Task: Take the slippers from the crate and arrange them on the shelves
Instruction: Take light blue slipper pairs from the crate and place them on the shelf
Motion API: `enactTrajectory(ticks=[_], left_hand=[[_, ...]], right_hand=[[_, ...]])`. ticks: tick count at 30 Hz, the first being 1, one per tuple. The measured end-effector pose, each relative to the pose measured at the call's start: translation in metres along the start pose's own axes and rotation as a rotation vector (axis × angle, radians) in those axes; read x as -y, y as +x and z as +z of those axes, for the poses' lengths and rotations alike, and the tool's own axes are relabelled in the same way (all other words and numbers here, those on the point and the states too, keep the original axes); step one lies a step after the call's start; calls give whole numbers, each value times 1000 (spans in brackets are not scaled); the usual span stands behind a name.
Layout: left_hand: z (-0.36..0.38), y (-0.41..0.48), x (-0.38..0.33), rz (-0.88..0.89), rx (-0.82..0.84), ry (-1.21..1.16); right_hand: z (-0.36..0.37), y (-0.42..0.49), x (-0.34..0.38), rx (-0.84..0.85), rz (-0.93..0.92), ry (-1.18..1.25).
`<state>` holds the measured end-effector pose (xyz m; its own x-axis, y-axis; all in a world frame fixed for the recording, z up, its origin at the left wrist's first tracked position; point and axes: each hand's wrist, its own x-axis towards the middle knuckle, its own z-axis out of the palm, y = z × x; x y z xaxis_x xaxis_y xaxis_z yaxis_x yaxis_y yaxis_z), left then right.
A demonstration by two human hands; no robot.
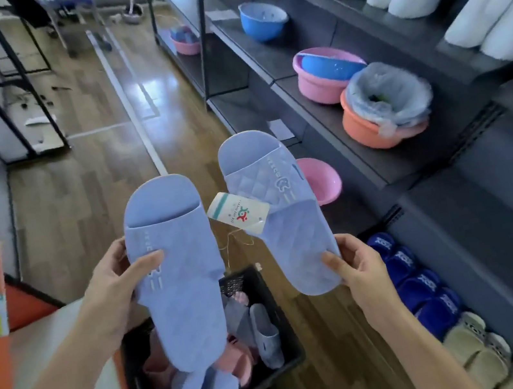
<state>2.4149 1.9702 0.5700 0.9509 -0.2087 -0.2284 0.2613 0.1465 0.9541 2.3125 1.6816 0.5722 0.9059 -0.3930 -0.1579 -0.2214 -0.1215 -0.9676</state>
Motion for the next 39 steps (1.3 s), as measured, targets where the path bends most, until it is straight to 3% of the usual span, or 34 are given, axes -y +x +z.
enactTrajectory(ticks=[8, 16, 39], left_hand=[[65, 9, -41, 37, 334, 59], [177, -26, -55, 53, 654, 99], [494, -348, 74, -82, 1363, 205]], right_hand=[[-42, -75, 20, -322, -21, 71], [-118, -166, 24, -620, -93, 119], [-317, -537, -69, -1349, -36, 218]])
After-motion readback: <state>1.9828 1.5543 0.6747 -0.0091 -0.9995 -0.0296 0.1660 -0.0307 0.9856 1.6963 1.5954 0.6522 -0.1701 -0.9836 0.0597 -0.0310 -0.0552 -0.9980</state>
